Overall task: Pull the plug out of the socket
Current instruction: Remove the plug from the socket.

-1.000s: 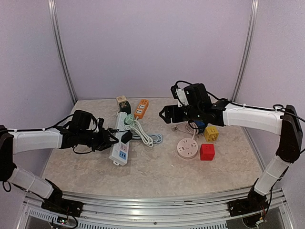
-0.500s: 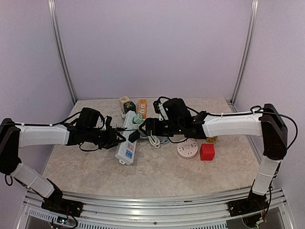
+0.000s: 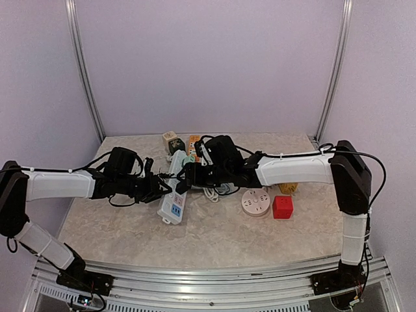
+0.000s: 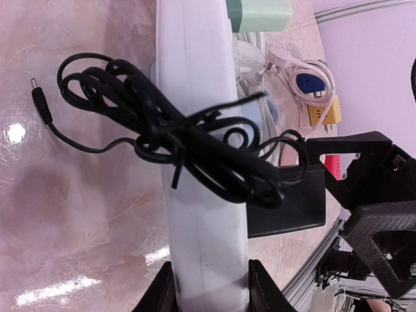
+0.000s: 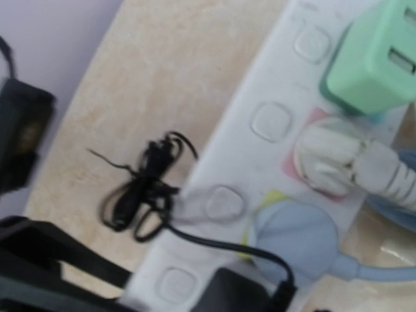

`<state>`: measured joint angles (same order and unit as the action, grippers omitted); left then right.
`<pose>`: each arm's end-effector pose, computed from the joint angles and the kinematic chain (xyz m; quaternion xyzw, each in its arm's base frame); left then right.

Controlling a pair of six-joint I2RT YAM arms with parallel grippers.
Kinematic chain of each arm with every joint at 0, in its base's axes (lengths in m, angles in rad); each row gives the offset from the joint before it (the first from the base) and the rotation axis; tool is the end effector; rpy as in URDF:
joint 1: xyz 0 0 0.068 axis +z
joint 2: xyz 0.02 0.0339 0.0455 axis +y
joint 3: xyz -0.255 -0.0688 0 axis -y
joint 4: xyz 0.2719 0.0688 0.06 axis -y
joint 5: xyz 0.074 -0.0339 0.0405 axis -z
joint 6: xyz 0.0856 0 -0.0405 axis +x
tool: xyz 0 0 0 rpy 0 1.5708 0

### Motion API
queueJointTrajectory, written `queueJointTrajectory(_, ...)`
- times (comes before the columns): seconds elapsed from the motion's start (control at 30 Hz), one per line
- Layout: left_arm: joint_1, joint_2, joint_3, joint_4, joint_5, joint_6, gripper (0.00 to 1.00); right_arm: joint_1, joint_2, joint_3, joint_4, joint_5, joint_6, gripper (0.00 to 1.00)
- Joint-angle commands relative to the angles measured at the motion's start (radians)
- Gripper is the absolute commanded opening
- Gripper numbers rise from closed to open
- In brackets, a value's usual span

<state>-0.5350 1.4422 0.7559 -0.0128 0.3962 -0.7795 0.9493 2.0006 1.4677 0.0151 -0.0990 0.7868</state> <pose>0.2866 -0.2083 0.1421 -0.0259 0.8923 -0.3941 0.2187 0.3013 0.4352 0.1801 -0.0949 0.8586 0.4106 0.2917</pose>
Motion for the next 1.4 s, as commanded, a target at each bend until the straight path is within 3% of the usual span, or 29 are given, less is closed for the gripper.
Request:
queueJointTrajectory(0.0,-0.026,-0.003,0.025,0.151,0.088,0.072,0.0,0.021,0.045,0.043,-0.077,0.009,0.006,0.67)
queueJointTrajectory(0.33,-0.025,0.008,0.031,0.143,0.08,0.078,0.0,0.02,0.061,0.051,-0.066,-0.002,0.025,0.66)
queueJointTrajectory(1.13,-0.028,0.023,0.032,0.138,0.076,0.082,0.0,0.021,0.108,0.08,-0.076,-0.011,0.077,0.42)
queueJointTrajectory(1.27,-0.028,0.02,0.034,0.134,0.072,0.083,0.0,0.02,0.106,0.082,-0.085,-0.011,0.076,0.24)
queueJointTrajectory(1.37,-0.028,0.02,0.034,0.134,0.074,0.083,0.0,0.019,0.106,0.079,-0.09,-0.014,0.081,0.18)
